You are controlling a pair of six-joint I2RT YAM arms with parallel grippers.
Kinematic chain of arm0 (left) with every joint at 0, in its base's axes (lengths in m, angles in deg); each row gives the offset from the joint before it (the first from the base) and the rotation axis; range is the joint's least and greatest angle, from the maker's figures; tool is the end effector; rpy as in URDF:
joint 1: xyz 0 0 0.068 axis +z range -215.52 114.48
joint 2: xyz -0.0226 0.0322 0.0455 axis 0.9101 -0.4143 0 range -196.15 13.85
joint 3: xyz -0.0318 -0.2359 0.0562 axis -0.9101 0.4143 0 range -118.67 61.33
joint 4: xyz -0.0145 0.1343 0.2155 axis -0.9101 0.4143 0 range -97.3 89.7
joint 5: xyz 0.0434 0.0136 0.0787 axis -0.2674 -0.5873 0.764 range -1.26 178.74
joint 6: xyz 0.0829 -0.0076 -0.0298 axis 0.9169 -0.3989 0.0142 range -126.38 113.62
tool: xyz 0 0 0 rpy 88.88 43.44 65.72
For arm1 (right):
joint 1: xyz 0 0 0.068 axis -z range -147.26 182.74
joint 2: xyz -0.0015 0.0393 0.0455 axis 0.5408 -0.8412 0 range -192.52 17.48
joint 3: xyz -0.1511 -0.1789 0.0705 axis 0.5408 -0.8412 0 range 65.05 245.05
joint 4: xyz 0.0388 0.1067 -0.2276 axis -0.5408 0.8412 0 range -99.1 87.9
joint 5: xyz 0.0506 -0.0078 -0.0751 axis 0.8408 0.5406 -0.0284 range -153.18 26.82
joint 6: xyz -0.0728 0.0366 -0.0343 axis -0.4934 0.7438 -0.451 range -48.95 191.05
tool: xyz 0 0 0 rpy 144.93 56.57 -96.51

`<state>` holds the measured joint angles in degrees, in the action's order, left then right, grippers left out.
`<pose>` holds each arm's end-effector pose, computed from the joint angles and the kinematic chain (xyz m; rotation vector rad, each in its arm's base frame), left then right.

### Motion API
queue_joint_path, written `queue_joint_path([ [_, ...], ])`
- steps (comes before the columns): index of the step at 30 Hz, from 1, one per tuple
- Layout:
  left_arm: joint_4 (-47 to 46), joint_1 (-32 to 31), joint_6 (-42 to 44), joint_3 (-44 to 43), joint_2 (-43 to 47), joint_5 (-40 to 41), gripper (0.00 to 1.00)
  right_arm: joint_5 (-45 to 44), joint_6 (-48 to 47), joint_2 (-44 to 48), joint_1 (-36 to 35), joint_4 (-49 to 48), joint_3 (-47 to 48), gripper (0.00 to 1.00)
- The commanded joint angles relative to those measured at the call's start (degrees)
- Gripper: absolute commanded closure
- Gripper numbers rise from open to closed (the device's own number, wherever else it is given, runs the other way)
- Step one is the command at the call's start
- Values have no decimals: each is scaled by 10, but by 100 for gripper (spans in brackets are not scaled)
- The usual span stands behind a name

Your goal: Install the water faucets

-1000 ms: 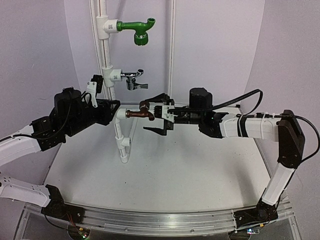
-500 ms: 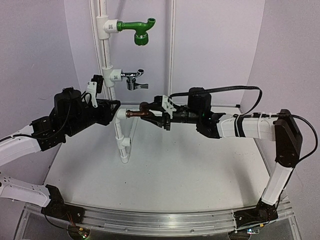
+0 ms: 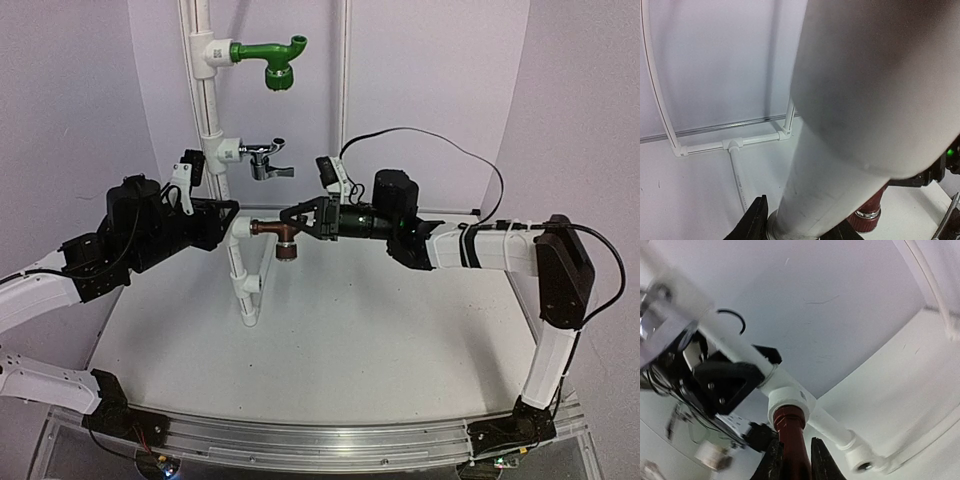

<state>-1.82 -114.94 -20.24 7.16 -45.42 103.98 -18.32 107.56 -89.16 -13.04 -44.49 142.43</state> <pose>0.2038 -0.2061 0.3265 0.3536 1.7485 -0.5705 0.2760 0.3630 0.2885 -0.8621 1.5352 1.6693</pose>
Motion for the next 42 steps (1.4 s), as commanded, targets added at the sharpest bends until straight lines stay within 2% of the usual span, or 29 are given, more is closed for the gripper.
queue_joint_path([
  [1, 8, -15, -59, 16, -13, -105, 100, 126, 496, -61, 4, -110, 74, 79],
  [2, 8, -15, -60, 16, -13, -106, 100, 133, 550, -69, 7, -169, 77, 75],
  [4, 8, -15, -62, 19, -12, -105, 100, 139, 598, -75, 16, -234, 91, 68],
  [6, 8, -14, -63, 23, -10, -100, 100, 137, 565, -61, 25, -240, 93, 59],
  [9, 8, -14, -65, 28, -5, -91, 100, 106, 446, -16, 41, -209, 49, 40],
  [11, 8, -14, -66, 31, -5, -86, 100, 84, 321, 19, 52, -146, 21, 28],
  [13, 8, -13, -66, 31, -6, -88, 100, 46, 147, 60, 53, -32, 12, 19],
  [16, 9, -11, -64, 28, -10, -94, 100, -78, -192, 119, 28, 182, 25, 9],
  [18, 8, -11, -64, 27, -11, -96, 100, -187, -409, 148, -1, 224, 7, 2],
  [19, 9, -10, -64, 27, -10, -98, 100, -220, -503, 161, -14, 222, -9, 2],
  [23, 9, -9, -67, 24, -11, -100, 100, -217, -791, 189, -29, 223, -52, 2],
  [28, 10, -9, -68, 20, -11, -98, 100, -256, -1017, 181, -38, 212, -73, 2],
  [32, 14, -8, -69, 16, -14, -96, 100, -273, -1165, 160, -49, 136, -106, 2],
  [36, 17, -8, -71, 12, -22, -96, 100, -270, -1233, 128, -59, 79, -111, 2],
  [42, 19, -8, -73, 9, -23, -96, 100, -277, -1250, 80, -75, -16, -107, 2],
])
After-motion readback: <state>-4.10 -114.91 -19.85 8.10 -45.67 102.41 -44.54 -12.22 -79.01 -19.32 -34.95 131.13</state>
